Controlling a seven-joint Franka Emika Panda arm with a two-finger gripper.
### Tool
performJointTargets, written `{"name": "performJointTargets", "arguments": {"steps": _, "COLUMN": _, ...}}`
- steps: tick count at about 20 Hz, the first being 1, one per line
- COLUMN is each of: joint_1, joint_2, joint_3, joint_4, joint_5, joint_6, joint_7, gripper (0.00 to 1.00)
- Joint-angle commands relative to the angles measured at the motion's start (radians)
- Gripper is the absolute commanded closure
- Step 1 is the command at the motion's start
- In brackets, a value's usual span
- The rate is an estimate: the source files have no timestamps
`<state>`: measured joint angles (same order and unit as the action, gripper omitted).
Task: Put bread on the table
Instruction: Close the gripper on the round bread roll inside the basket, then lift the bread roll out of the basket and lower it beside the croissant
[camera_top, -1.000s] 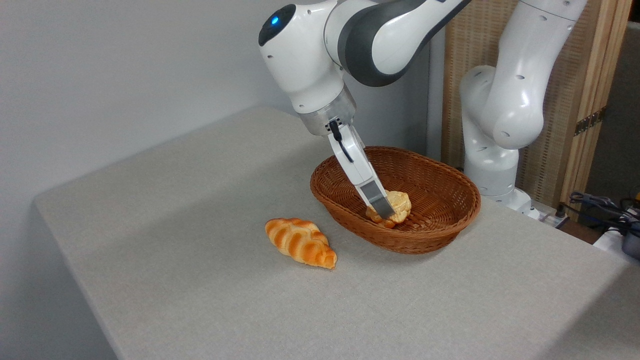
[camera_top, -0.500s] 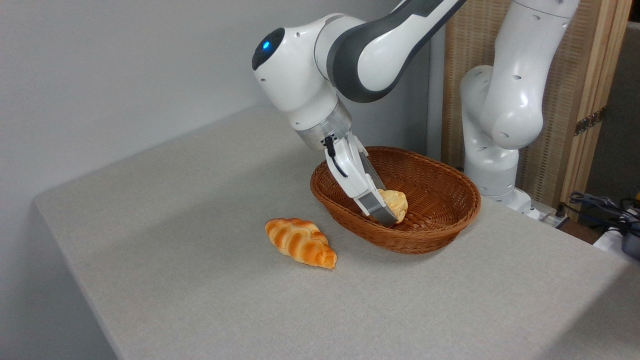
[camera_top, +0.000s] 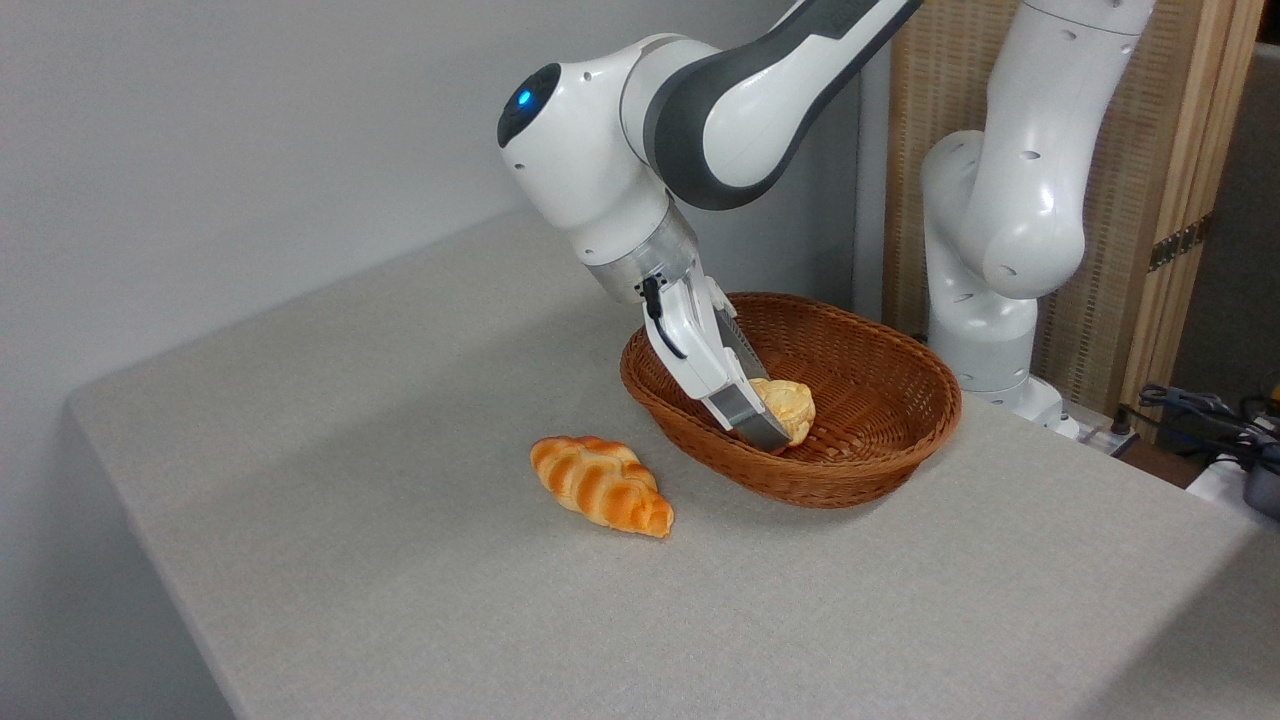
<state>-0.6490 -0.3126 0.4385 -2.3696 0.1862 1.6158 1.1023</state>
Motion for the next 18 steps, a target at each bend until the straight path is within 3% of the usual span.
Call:
{"name": "performJointTargets", "arguments": {"steps": 1, "joint_1": -0.009, "joint_2": 0.003, "joint_3": 0.008, "joint_4": 0.009, "joint_5": 0.015, "joint_6": 0.009, "joint_7": 0.024, "gripper": 0.53}}
{"name": "performJointTargets", "arguments": {"steps": 18, "joint_1": -0.011, "joint_2": -0.013, "joint_3": 0.005, "joint_4": 0.033, "joint_5": 0.012, "joint_6": -0.033, "joint_7": 0.024, "gripper": 0.54}}
